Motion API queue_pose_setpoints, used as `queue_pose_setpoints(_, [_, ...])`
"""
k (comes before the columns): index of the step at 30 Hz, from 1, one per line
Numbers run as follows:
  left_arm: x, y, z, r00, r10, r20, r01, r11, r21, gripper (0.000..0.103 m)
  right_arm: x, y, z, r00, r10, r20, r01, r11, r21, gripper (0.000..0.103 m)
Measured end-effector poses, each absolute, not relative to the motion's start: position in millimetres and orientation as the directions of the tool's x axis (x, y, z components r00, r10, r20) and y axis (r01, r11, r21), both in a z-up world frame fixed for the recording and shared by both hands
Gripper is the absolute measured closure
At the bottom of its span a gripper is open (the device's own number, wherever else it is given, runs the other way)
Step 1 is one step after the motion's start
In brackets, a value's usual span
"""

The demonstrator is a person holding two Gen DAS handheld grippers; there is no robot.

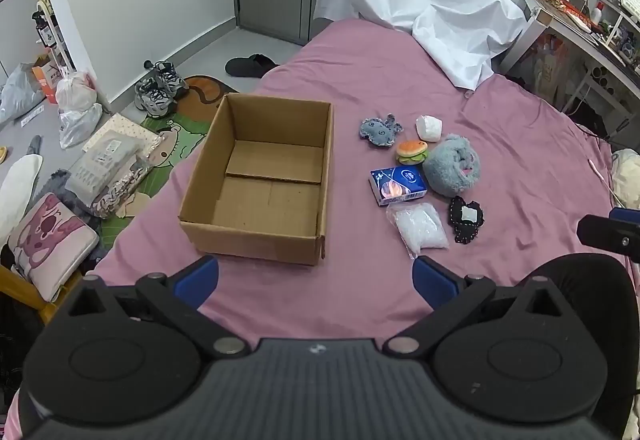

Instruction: Organize soft objects

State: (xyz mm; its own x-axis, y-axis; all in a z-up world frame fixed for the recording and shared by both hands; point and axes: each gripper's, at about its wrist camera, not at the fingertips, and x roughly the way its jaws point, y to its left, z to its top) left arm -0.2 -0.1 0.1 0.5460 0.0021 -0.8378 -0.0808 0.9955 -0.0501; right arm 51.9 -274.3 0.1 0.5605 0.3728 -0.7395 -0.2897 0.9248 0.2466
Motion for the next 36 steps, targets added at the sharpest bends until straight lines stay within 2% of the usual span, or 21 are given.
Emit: queue_pose_setpoints(36, [0,-9,3,0.554,-0.002,-0.833,-0.08,0.995,-0.056,0.001,48,-283,4,0.578,0.35,-0.737,-0.268,0.935,0.233,0.0])
